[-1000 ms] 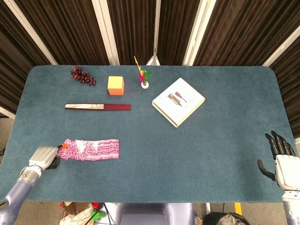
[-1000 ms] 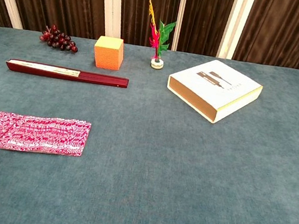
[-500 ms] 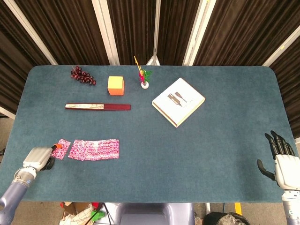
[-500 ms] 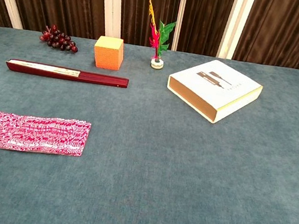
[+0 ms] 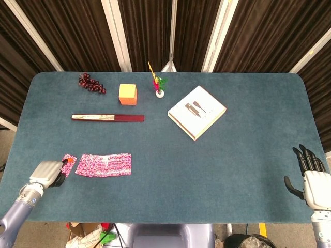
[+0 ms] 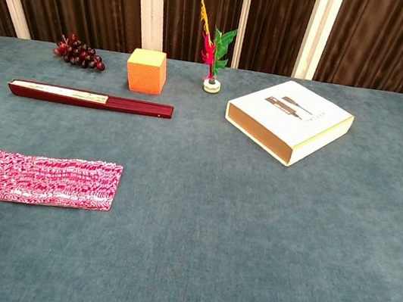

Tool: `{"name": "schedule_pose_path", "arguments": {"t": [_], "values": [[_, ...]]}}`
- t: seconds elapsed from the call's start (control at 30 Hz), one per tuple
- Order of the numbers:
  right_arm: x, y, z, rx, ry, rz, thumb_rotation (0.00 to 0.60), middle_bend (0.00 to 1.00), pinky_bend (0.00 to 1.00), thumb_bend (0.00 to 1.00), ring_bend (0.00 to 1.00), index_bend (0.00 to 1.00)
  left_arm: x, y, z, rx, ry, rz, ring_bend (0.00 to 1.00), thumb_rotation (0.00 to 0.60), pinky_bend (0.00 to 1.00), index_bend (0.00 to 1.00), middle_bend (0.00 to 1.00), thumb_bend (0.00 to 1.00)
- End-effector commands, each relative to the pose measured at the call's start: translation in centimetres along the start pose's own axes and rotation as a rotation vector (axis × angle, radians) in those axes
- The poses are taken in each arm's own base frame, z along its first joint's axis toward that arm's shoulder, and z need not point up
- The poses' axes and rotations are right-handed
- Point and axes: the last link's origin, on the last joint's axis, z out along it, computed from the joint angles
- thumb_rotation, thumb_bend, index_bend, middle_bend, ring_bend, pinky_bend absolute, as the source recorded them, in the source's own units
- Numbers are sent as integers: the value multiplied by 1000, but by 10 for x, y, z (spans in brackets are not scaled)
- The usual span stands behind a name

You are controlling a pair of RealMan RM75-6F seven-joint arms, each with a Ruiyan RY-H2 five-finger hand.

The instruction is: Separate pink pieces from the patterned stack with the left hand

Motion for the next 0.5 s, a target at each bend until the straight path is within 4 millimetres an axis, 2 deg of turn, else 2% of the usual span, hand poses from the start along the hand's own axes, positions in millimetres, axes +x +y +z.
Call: {"name": "schedule_pose_path", "arguments": {"t": [0.03,0.3,0.5], "values": [[0,2,0,-3,-1,1,600,53,165,389,85,82,11,15,-5,-48,33,22,724,600,761,212,868,769],[0,1,0,0,-1,5,600,53,165,389,85,82,6,36,2,-71,0,50,724,600,761,212,868,768],[1,1,1,-3,0,9,600,53,165,389,85,81,1,44,8,-67,-14,69,724,600,761,211,868,768]]}}
